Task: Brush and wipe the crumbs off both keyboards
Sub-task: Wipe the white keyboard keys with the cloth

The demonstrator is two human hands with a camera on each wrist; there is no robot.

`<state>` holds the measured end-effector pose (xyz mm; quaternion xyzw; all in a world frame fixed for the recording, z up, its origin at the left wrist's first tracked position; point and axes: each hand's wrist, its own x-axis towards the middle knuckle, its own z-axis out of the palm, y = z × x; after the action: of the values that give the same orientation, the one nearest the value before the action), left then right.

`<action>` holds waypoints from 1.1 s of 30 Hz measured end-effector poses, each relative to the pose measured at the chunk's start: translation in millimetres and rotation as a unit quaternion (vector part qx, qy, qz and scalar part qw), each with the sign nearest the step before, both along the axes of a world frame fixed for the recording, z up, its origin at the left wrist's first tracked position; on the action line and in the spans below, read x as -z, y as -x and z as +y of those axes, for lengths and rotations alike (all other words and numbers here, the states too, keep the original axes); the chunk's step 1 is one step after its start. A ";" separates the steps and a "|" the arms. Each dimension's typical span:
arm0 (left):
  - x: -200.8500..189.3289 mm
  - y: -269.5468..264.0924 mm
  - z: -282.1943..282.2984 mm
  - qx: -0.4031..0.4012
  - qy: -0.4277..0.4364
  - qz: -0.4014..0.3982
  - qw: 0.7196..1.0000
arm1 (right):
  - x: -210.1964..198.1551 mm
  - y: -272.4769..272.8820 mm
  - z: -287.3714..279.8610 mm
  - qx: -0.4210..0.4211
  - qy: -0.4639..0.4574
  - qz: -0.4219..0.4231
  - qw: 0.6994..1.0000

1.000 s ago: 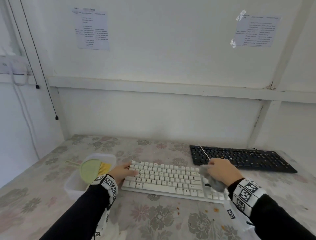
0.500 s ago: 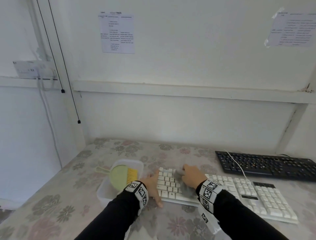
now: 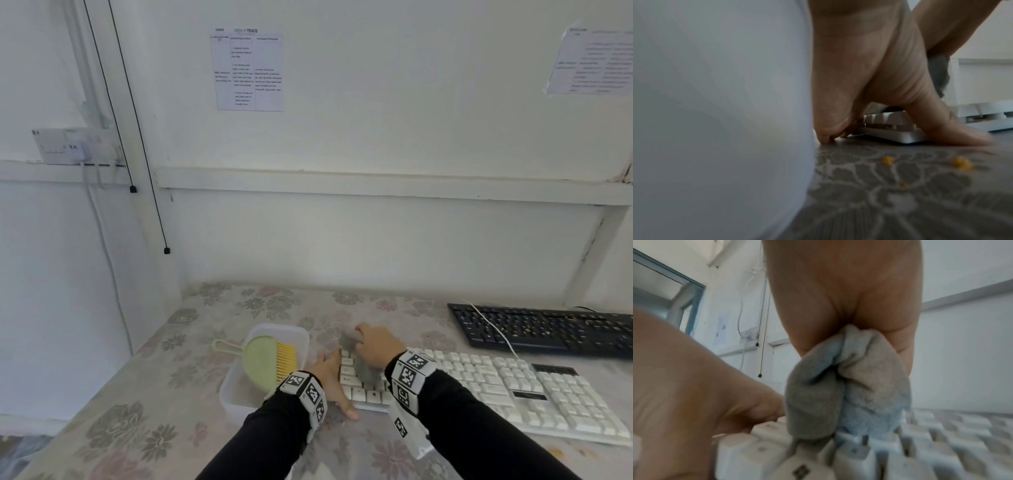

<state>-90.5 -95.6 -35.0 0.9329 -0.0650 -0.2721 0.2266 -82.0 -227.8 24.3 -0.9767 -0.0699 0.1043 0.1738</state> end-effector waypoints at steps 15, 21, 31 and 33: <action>1.2 3.2 -3.4 0.008 -0.018 -0.035 0.999 | -26.8 27.6 0.7 -0.021 0.099 0.015 0.995; 3.0 6.1 -1.6 -0.007 -0.007 -0.031 0.999 | -2.1 5.4 23.4 -0.091 0.223 -0.118 0.963; 4.7 7.1 -2.4 -0.017 -0.010 -0.043 0.999 | 11.3 24.2 26.0 -0.166 0.302 -0.119 0.931; 5.5 7.1 -1.6 -0.023 -0.005 -0.048 0.999 | 9.7 29.1 20.1 -0.187 0.275 -0.125 0.935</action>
<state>-97.6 -97.2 -40.5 0.9474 -0.0528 -0.2222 0.2243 -111.0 -207.7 14.6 -0.9608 -0.2412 0.0268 -0.1343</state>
